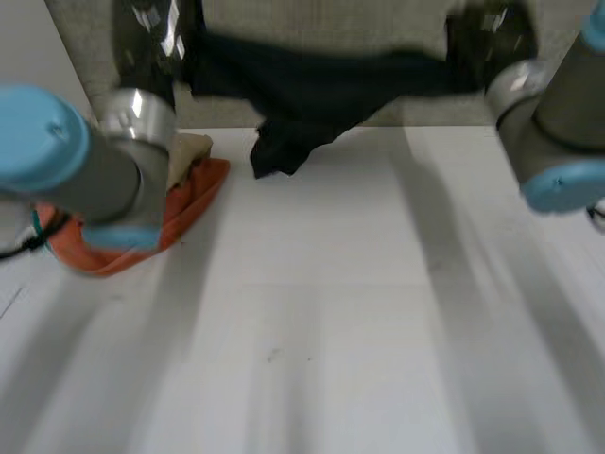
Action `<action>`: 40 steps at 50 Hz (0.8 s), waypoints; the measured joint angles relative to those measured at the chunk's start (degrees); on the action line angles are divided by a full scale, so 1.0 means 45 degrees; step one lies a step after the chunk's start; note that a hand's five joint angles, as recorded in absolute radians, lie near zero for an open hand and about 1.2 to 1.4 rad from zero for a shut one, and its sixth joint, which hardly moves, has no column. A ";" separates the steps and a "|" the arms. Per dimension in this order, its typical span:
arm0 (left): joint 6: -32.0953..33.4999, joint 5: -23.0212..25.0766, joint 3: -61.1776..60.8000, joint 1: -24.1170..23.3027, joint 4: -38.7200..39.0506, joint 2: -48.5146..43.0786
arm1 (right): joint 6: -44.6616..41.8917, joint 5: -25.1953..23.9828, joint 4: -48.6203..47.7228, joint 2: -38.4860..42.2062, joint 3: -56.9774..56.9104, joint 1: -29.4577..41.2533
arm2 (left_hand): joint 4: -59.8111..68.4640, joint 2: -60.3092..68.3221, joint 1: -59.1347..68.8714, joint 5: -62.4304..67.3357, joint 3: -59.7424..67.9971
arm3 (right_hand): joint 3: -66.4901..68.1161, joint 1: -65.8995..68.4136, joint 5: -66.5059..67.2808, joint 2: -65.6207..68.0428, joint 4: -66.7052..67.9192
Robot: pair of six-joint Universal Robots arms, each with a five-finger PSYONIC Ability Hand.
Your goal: Fold the laundry.
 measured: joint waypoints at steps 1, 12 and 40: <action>0.0013 0.0079 -0.0325 -0.0021 -0.0099 -0.0004 | -0.0113 -0.0007 0.0201 0.0106 0.0273 0.0002 | 0.0000 0.0001 0.0000 0.0000 0.0000 | 0.0000 0.0000 0.0000 0.0000 0.0000; 0.0951 0.0805 -0.4895 -0.0567 -0.2801 0.0621 | -0.1686 -0.0063 0.1509 0.0579 0.4245 -0.0114 | 0.0000 0.0002 0.0000 -0.0001 0.0004 | 0.0000 0.0000 -0.0001 0.0002 0.0001; 0.4685 0.2593 -0.8123 -0.1584 -1.0838 0.5844 | -0.7573 -0.0673 0.6134 -0.5796 1.2515 -0.0390 | -1.0556 -1.0591 -1.0999 -1.0006 -1.0426 | 0.0001 0.0000 0.0001 0.0002 0.0000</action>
